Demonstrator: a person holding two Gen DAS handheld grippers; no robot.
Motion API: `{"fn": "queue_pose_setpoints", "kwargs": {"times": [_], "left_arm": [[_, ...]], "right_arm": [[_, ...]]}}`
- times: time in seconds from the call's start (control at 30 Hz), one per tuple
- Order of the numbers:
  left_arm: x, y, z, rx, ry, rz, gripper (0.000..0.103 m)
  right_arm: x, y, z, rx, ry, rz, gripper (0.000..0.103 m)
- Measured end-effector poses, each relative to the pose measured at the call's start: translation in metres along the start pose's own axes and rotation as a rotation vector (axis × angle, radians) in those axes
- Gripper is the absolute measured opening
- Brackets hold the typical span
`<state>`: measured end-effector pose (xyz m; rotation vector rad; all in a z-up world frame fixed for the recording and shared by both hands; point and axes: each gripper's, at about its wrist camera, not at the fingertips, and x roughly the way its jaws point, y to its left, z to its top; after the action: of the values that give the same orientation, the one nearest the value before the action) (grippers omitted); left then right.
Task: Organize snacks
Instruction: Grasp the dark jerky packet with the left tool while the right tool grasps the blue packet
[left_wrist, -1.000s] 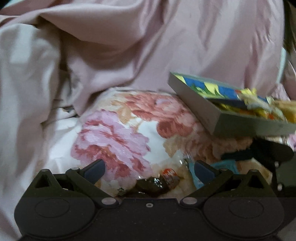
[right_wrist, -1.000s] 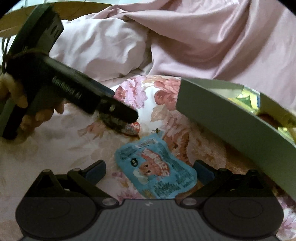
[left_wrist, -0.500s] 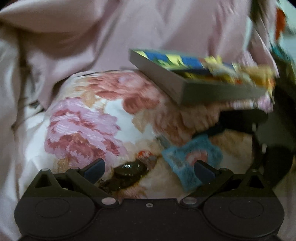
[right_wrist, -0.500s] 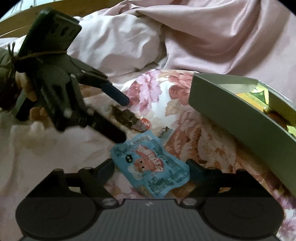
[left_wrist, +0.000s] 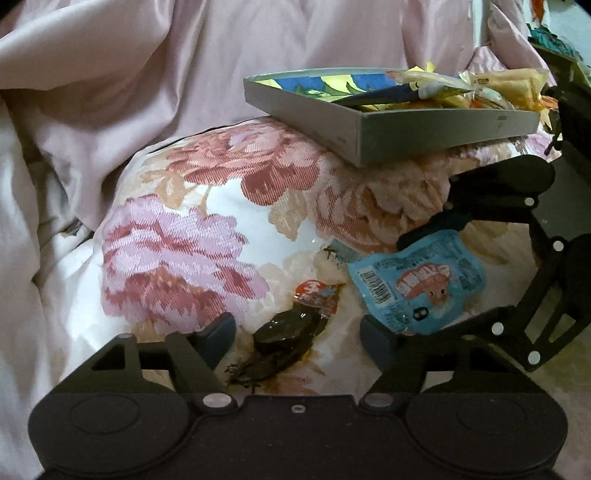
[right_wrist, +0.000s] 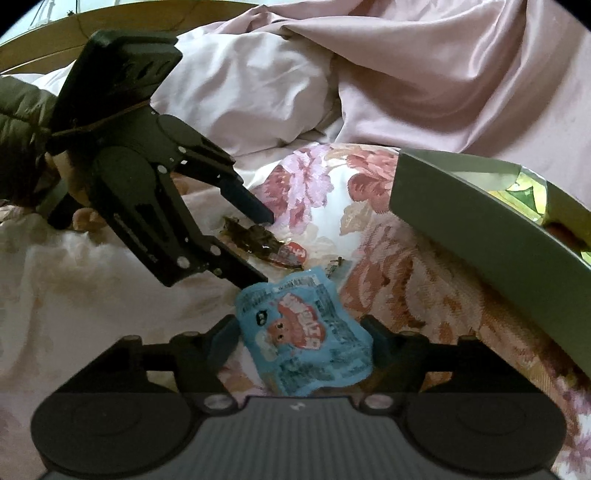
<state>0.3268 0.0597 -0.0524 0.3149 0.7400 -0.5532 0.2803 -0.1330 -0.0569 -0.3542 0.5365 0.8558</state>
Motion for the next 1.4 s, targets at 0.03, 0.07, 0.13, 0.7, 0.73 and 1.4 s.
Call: {"fn": "queue_pose_setpoints", "kwargs": {"times": [0.03, 0.07, 0.13, 0.7, 0.73, 1.4], "left_arm": [[-0.001, -0.001, -0.001, -0.022, 0.002, 0.0, 0.069], [-0.002, -0.003, -0.002, -0.049, 0.006, 0.005, 0.068], [-0.005, -0.008, -0.004, -0.092, 0.016, 0.026, 0.064], [-0.049, -0.107, -0.024, -0.461, 0.085, 0.179, 0.047], [-0.054, -0.115, -0.026, -0.462, 0.082, 0.185, 0.047], [-0.064, -0.143, -0.04, -0.449, -0.044, 0.252, 0.086]], "right_arm": [[-0.002, 0.0, 0.0, 0.004, 0.007, -0.002, 0.07], [-0.004, 0.001, 0.0, 0.011, 0.017, -0.007, 0.068], [-0.009, 0.002, -0.001, 0.028, 0.033, -0.019, 0.062], [-0.097, 0.035, -0.044, 0.211, 0.197, -0.152, 0.057], [-0.101, 0.037, -0.045, 0.213, 0.206, -0.154, 0.058], [-0.1, 0.053, -0.055, 0.184, 0.14, -0.274, 0.092]]}}
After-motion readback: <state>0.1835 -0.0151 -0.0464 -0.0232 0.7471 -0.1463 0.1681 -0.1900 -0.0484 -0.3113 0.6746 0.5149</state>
